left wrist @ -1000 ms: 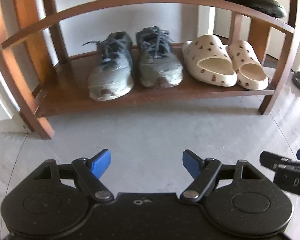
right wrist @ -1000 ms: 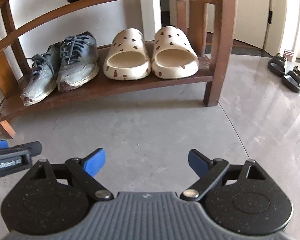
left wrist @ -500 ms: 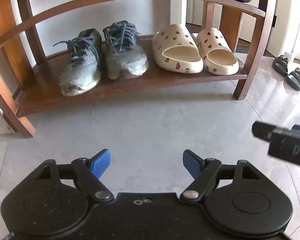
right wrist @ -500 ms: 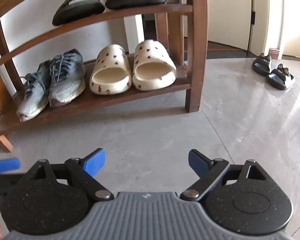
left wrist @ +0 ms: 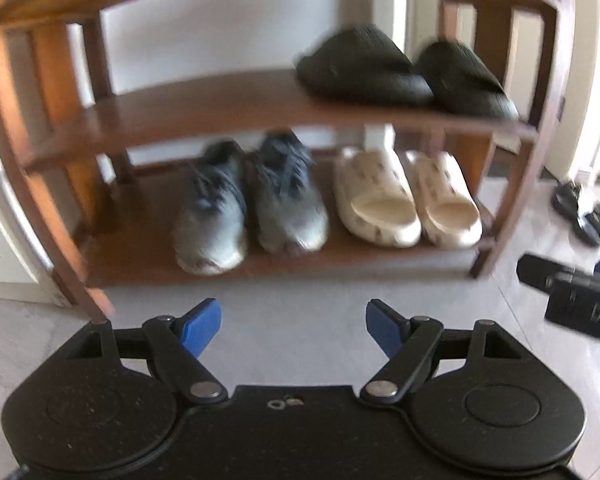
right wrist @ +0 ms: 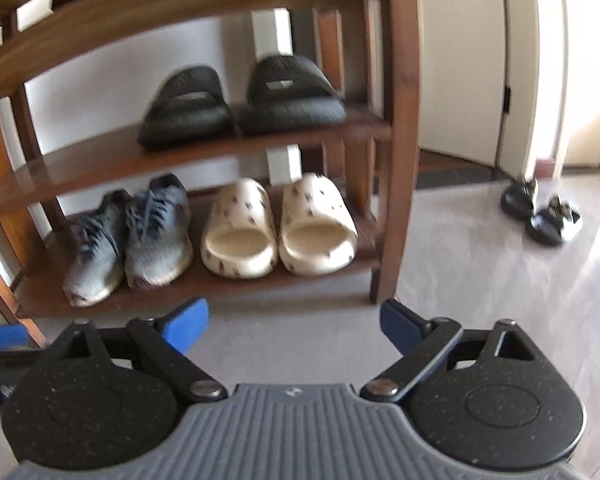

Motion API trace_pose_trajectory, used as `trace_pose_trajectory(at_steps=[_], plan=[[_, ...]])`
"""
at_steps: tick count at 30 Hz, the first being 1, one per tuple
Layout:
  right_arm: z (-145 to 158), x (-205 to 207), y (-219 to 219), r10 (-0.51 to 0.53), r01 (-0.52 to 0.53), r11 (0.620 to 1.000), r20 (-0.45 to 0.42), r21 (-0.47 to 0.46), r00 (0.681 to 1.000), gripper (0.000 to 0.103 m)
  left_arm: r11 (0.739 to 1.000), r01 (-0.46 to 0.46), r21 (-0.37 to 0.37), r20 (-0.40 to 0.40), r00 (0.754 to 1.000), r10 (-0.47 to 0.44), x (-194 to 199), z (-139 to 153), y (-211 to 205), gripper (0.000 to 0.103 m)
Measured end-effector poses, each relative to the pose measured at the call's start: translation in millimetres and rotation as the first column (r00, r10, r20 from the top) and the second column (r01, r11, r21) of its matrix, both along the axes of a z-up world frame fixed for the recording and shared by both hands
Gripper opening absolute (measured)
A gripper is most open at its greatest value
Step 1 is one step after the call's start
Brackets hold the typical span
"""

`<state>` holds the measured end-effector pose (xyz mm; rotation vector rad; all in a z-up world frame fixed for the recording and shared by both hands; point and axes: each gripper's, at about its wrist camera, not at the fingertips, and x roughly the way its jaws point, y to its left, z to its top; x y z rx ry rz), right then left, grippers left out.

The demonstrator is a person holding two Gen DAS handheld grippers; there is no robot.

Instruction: Organize scattered shoes

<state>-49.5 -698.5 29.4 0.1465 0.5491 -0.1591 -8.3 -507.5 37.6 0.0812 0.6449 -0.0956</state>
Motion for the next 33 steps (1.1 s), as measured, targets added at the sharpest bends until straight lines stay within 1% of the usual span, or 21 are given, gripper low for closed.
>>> trace_pose_trajectory(at_steps=[2, 4, 7, 10, 13, 18, 25, 33], plan=[[7.6, 7.0, 5.9, 0.026, -0.027, 1.0, -0.014, -0.014, 1.0, 0.097, 1.0, -0.017, 0.007, 0.025, 1.0, 0.017, -1.4, 10.8, 6.3, 0.08], [13.8, 11.0, 12.6, 0.05, -0.05, 0.998, -0.012, -0.027, 0.999, 0.097, 0.998, -0.053, 0.014, 0.067, 0.996, 0.052, -2.9, 22.1, 14.5, 0.08], [23.8, 14.7, 26.6, 0.09, -0.09, 0.995, 0.001, -0.05, 0.996, 0.097, 0.997, -0.077, -0.009, 0.073, 0.994, 0.077, -1.9, 28.2, 22.3, 0.08], [27.2, 15.8, 37.8, 0.115, -0.115, 0.992, 0.006, -0.06, 0.993, 0.097, 0.996, -0.093, -0.017, 0.087, 0.992, 0.094, -3.6, 31.1, 27.2, 0.08], [28.7, 14.7, 43.5, 0.127, -0.127, 0.99, 0.008, -0.061, 0.992, 0.097, 0.995, -0.098, -0.009, 0.097, 0.99, 0.098, -5.1, 34.8, 29.1, 0.08], [30.4, 11.6, 46.4, 0.129, -0.129, 0.991, 0.009, -0.047, 0.992, 0.097, 0.995, -0.101, -0.021, 0.11, 0.989, 0.103, -11.2, 39.7, 33.1, 0.08], [40.3, 6.1, 48.9, 0.134, -0.132, 0.99, 0.035, -0.055, 0.99, 0.097, 0.995, -0.093, -0.022, 0.128, 0.987, 0.095, -18.4, 45.6, 29.3, 0.081], [42.4, 4.8, 49.2, 0.138, -0.136, 0.989, 0.035, -0.054, 0.99, 0.097, 0.996, -0.085, -0.019, 0.14, 0.986, 0.087, -22.0, 49.9, 26.7, 0.081]])
